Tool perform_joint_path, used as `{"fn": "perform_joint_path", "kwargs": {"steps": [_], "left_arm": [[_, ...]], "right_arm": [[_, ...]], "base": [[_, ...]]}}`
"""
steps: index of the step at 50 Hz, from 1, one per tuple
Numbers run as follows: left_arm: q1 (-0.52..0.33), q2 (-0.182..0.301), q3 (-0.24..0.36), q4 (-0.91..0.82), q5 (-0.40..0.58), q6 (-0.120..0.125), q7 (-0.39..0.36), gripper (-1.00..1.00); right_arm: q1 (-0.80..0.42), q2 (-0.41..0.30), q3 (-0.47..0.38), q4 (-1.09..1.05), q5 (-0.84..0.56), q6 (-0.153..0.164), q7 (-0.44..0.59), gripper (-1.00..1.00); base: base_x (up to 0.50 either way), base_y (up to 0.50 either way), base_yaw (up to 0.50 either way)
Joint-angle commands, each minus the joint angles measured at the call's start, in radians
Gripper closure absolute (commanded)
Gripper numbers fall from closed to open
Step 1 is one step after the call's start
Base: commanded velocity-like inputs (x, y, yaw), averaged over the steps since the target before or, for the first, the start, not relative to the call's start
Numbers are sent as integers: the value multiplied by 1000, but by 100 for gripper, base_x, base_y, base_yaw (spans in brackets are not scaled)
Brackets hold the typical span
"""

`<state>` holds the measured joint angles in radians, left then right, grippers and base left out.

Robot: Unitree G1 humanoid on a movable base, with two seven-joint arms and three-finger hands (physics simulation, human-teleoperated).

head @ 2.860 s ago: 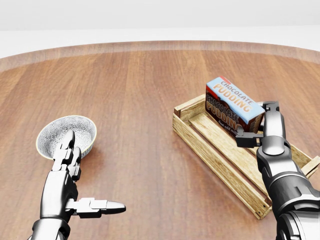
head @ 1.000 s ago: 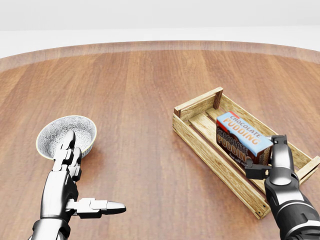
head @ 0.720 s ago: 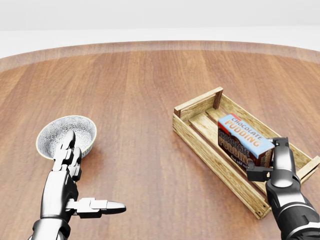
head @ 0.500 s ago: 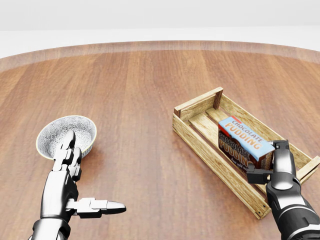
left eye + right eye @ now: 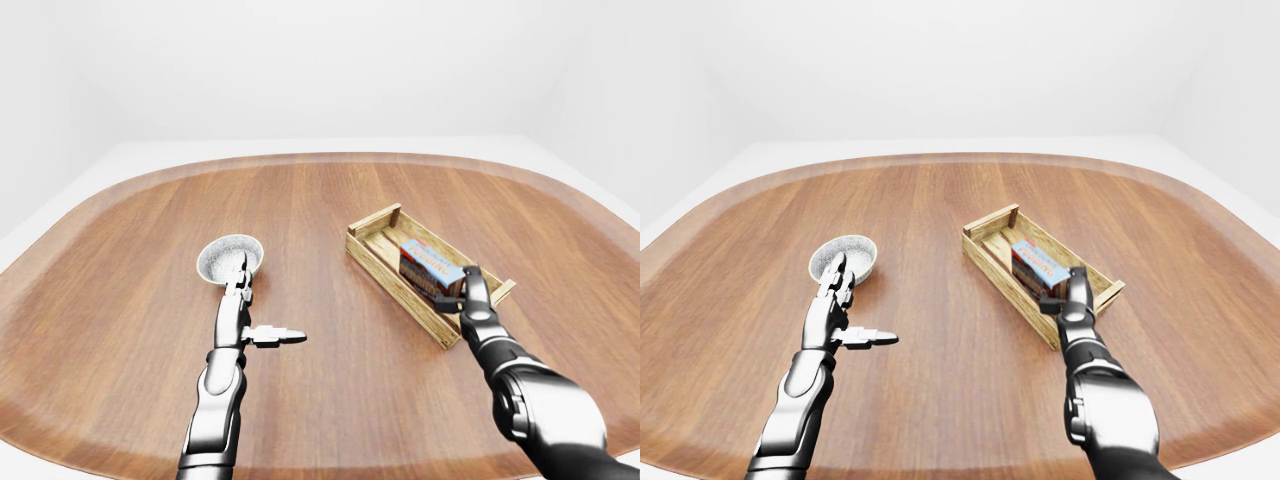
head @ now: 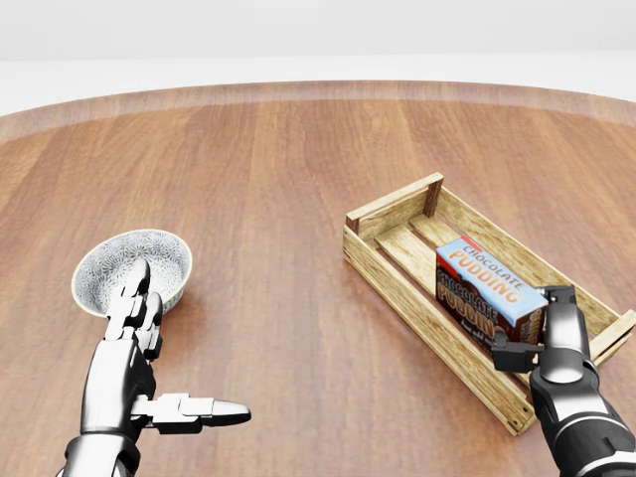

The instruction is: Pick up the chocolate pudding and put it in the tray.

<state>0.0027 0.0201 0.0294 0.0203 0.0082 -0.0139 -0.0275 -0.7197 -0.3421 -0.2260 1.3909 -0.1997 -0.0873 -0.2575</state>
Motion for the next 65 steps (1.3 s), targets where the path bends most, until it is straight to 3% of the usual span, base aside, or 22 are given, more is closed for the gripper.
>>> {"fn": "perform_joint_path", "kwargs": {"steps": [1, 2, 3, 4, 27, 30, 39, 51, 65], "left_arm": [[-1, -3, 3, -8, -18, 17, -13, -100], [-1, -3, 3, -8, -18, 17, -13, -100], [-1, -3, 3, -8, -18, 17, -13, -100], [-1, -3, 3, -7, -18, 16, -13, -100], [-1, -3, 3, -8, -18, 17, -13, -100], [-1, -3, 3, -8, -18, 17, -13, -100], [-1, -3, 3, -8, -18, 17, -13, -100], [-4, -3, 5, 5, -22, 10, -15, -100], [-5, -3, 3, -3, -23, 20, -11, -100]], "right_arm": [[-8, -3, -6, -34, 5, 0, -15, 100], [-10, -3, -7, -34, 7, 0, -11, 100], [-11, -3, -7, -34, 9, 0, -14, 70], [-15, -5, -17, -35, 23, 0, -13, -100], [-13, -7, -13, -35, 34, 0, -26, -100], [-14, -11, -15, -35, 33, 0, -51, -100], [-39, -64, -11, -42, 8, 0, -266, -100], [-81, -111, 11, -57, -44, 0, -266, -100], [-158, -152, 29, -84, -77, 0, -266, -100]], "base": [[0, 0, 0], [0, 0, 0], [0, 0, 0], [0, 0, 0], [0, 0, 0], [0, 0, 0], [0, 0, 0], [0, 0, 0], [0, 0, 0]]}}
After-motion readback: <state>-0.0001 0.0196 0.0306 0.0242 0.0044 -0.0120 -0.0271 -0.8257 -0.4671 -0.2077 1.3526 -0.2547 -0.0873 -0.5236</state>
